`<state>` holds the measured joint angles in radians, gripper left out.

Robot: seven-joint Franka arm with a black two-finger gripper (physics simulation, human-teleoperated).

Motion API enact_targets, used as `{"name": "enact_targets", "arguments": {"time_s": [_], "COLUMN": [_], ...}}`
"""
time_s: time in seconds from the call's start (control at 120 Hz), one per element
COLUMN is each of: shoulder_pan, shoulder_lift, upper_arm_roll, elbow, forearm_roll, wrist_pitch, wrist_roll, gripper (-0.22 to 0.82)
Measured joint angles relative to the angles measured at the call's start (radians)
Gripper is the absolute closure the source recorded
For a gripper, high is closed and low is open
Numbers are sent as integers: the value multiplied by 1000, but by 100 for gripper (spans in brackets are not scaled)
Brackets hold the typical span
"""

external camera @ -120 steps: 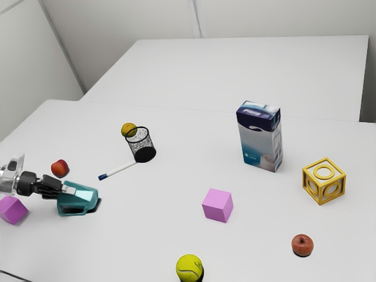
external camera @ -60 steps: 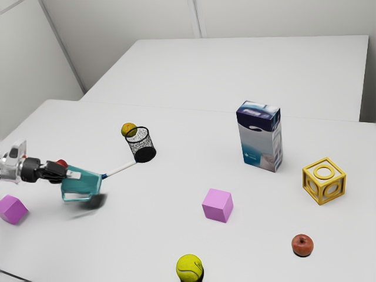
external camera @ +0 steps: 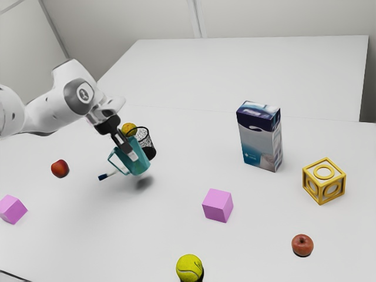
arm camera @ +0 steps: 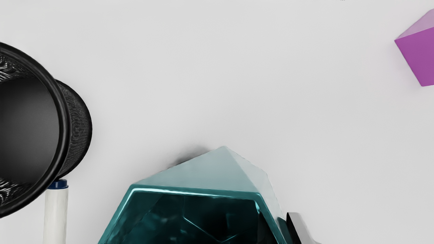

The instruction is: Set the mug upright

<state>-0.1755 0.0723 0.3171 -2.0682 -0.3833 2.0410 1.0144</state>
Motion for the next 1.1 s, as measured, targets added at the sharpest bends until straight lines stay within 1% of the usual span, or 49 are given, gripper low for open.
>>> {"name": "enact_targets", "arguments": {"time_s": [0.083,0.167,0.275,0.433,0.575,0.725,0.733,0.875,0.925,1.008,1.1], "shoulder_pan": [-18,-36,-47,-59,-74,-78,-78,-77,-77,-76,-77], "shoulder_lift": [-1,-2,-3,13,40,54,54,65,68,69,64], "upper_arm_roll": [-50,-78,-104,-131,-135,-135,-135,-135,-135,-135,-135], "elbow": [0,-2,-8,-11,-47,-54,-54,-54,-54,-53,-38], "forearm_roll": [80,148,194,218,223,224,224,217,216,214,214], "wrist_pitch": [86,149,199,238,251,254,254,252,251,251,250], "wrist_roll": [-65,-132,-214,-315,-395,-462,-465,-507,-520,-538,-556], "gripper": [78,78,78,78,78,78,77,45,36,25,17]}}
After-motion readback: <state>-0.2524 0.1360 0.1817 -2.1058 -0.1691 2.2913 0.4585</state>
